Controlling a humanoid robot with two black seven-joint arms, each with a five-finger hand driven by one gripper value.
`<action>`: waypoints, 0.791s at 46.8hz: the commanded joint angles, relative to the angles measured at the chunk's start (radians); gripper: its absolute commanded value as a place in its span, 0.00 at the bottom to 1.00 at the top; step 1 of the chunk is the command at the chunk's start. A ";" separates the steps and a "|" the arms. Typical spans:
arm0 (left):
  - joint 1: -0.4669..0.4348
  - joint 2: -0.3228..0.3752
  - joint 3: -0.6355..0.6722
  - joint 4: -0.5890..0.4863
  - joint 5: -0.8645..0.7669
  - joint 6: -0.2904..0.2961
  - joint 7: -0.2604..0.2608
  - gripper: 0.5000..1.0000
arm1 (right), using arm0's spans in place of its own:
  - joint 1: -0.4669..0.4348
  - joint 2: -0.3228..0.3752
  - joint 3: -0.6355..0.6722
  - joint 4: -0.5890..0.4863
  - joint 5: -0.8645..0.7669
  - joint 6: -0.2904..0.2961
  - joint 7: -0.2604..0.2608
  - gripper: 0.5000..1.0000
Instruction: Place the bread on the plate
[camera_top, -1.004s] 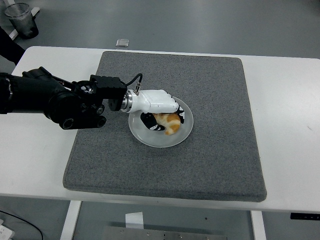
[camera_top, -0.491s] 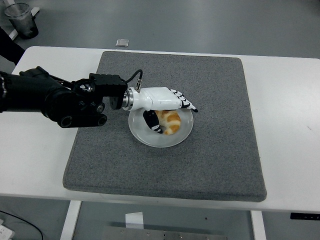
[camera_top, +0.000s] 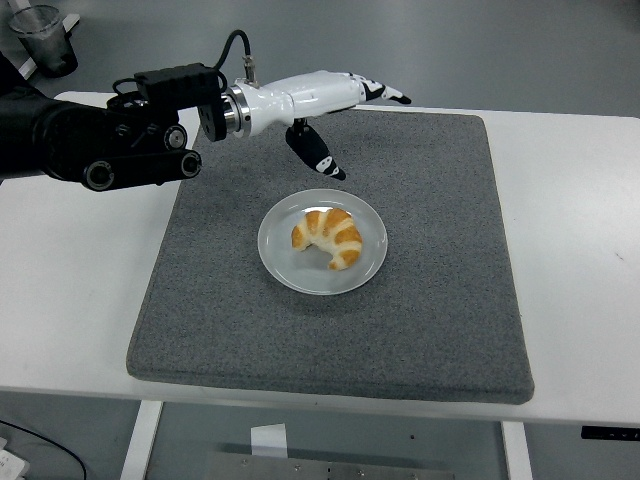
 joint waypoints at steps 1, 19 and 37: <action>0.012 0.016 -0.057 0.021 -0.059 0.000 0.002 1.00 | 0.000 0.000 0.000 0.000 0.000 0.000 0.000 0.86; 0.174 0.006 -0.316 0.157 -0.280 0.014 0.002 1.00 | 0.000 0.000 0.000 0.000 0.000 0.000 0.000 0.86; 0.348 -0.148 -0.614 0.441 -0.616 0.000 0.003 1.00 | 0.000 0.000 0.000 0.000 0.000 0.000 0.000 0.86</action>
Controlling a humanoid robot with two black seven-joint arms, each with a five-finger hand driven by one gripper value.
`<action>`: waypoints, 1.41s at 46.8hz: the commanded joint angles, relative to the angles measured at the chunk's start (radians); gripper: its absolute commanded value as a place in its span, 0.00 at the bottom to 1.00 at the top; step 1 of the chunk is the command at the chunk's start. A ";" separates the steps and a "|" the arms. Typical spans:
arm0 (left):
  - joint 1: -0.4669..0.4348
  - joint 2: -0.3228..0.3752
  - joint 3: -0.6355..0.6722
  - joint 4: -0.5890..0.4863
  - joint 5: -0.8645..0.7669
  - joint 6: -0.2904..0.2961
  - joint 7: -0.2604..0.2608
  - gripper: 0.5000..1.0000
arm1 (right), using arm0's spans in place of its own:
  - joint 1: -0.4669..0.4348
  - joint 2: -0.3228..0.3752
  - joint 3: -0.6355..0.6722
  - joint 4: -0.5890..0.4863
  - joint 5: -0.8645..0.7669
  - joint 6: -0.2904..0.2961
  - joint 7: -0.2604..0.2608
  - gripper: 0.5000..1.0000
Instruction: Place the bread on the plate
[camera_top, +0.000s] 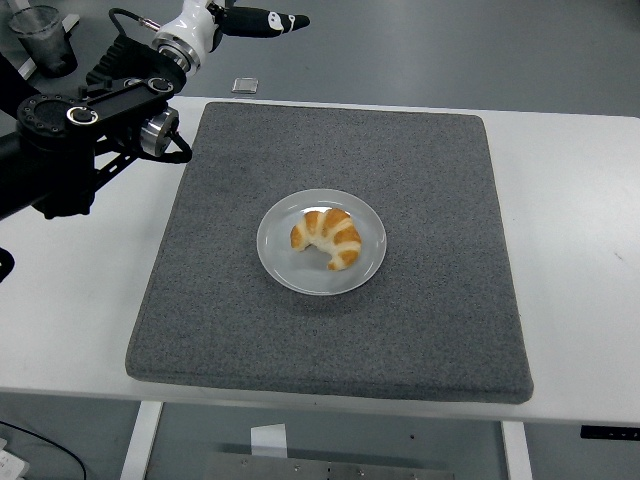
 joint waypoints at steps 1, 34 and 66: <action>0.026 -0.048 -0.050 0.075 -0.050 -0.008 -0.002 1.00 | 0.000 0.000 0.000 0.000 0.001 0.000 0.000 0.86; 0.222 -0.271 -0.427 0.231 -0.243 -0.026 -0.003 1.00 | 0.000 0.000 0.004 0.009 0.001 0.012 0.000 0.86; 0.270 -0.258 -0.596 0.302 -0.243 -0.219 -0.137 1.00 | -0.003 0.000 0.006 0.009 0.007 0.012 0.000 0.86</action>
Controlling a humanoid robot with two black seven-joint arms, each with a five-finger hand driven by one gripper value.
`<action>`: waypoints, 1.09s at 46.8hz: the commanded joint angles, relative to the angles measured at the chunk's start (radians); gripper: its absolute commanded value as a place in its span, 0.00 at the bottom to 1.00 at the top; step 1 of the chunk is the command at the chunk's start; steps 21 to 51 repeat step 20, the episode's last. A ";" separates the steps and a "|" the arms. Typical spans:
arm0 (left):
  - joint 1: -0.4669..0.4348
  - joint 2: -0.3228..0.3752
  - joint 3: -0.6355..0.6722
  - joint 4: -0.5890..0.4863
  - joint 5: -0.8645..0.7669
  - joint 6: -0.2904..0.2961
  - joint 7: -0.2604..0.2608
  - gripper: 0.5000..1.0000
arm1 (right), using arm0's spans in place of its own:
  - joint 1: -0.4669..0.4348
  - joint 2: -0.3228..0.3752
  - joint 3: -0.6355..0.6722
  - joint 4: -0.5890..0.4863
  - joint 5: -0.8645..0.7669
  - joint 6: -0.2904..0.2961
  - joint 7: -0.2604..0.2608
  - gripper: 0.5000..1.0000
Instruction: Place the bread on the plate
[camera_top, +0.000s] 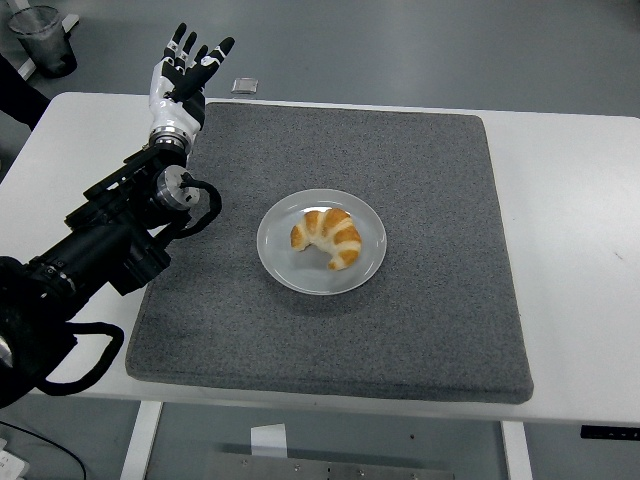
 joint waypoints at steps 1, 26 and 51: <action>-0.003 -0.002 -0.005 0.012 -0.001 -0.001 -0.007 1.00 | 0.000 0.000 0.001 0.000 0.002 0.000 0.000 0.86; -0.030 -0.011 -0.020 0.092 0.000 0.005 -0.008 1.00 | 0.000 0.000 0.003 -0.001 0.003 -0.001 0.000 0.86; -0.030 -0.011 -0.020 0.092 0.000 0.005 -0.008 1.00 | 0.000 0.000 0.003 -0.001 0.003 -0.001 0.000 0.86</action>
